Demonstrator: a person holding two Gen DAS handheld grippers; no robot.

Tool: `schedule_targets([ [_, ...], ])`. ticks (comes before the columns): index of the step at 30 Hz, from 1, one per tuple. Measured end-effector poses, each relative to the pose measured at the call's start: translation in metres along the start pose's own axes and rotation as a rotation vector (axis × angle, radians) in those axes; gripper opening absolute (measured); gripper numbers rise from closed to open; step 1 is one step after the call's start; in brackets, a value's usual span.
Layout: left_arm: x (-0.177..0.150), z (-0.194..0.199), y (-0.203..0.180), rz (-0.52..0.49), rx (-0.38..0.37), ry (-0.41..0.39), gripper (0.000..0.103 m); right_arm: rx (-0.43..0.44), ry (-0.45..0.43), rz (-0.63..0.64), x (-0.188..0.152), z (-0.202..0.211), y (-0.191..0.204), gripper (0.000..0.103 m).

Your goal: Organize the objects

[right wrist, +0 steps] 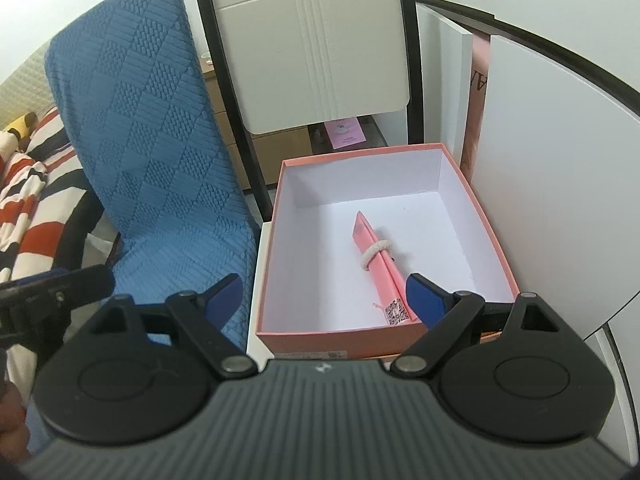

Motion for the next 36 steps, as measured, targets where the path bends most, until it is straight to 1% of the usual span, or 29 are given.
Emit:
schedule_targets([
  [5, -0.005, 0.003, 0.003, -0.011, 0.008, -0.016, 0.103, 0.005, 0.006, -0.005, -0.010, -0.003, 0.003, 0.090],
  [11, -0.011, 0.004, 0.007, -0.013, 0.007, -0.014, 0.103, 0.001, 0.021, -0.001, -0.020, -0.007, 0.007, 0.090],
  [36, -0.018, -0.002, 0.006, -0.025, 0.007, 0.003, 0.103, -0.004, 0.036, -0.005, -0.024, -0.007, 0.005, 0.090],
])
Point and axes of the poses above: each gripper's, at about its wrist camera, not at the fingertips, and z roughly against the way its jaws point, y to its left, x to its top, the point moved 3 cm from there along -z, roughly the way its jaws point, and after that the axes turned 3 degrees about y, right-handed, at the moved point
